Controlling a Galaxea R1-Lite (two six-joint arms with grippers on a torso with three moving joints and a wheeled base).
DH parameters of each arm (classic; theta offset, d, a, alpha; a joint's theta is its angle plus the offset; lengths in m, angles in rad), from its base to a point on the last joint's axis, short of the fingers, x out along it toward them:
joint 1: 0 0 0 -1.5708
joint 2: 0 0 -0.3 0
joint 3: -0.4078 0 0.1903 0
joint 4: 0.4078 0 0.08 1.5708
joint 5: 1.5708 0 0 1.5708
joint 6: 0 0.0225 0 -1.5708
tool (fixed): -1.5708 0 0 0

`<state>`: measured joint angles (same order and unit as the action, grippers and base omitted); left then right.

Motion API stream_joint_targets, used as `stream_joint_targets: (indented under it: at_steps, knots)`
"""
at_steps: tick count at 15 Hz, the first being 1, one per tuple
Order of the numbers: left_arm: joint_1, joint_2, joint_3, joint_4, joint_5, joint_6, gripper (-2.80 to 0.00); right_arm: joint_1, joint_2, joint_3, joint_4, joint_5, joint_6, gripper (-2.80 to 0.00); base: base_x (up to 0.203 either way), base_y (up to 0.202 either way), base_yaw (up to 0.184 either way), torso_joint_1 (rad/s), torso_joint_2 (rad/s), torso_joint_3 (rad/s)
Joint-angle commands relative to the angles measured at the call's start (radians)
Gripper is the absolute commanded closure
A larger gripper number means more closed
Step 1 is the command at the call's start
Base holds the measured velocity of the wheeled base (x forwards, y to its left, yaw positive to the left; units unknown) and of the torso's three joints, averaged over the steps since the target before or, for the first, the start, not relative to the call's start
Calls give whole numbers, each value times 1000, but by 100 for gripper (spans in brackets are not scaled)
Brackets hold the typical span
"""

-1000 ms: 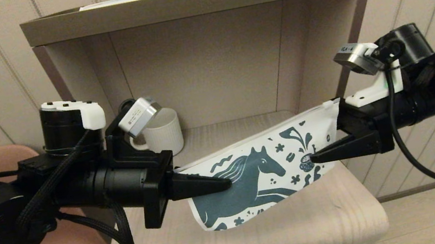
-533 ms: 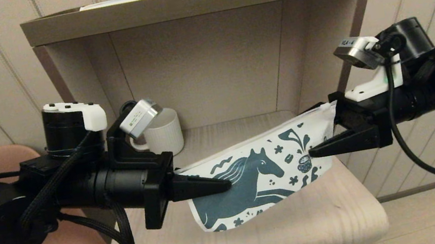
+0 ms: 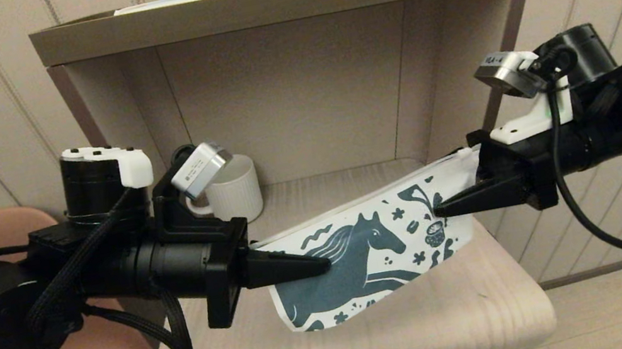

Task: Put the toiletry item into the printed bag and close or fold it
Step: Hand it to the other hand

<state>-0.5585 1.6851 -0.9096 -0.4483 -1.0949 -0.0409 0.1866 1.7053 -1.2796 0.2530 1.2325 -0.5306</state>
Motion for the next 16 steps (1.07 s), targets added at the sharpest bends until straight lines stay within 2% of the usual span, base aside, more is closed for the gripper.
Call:
stream_joint_targets:
  at_steps: [1,2,3,16]
  knots:
    - [0,-1,0,-3,-7,-1,0,1,3,-2,2,7,-3,0,0,0,0,0,0,0]
    - [0,-2,0,-3,-7,-1,0,6,2,-1,2,7,-4,0,0,0,0,0,0,0]
    - [0,-3,0,-3,-8,-1,0,16,2,2,2,7,-3,-280,0,0,0,0,0,0]
    - [0,2,0,-3,-8,-1,0,17,-7,3,9,-1,-6,-280,0,0,0,0,0,0]
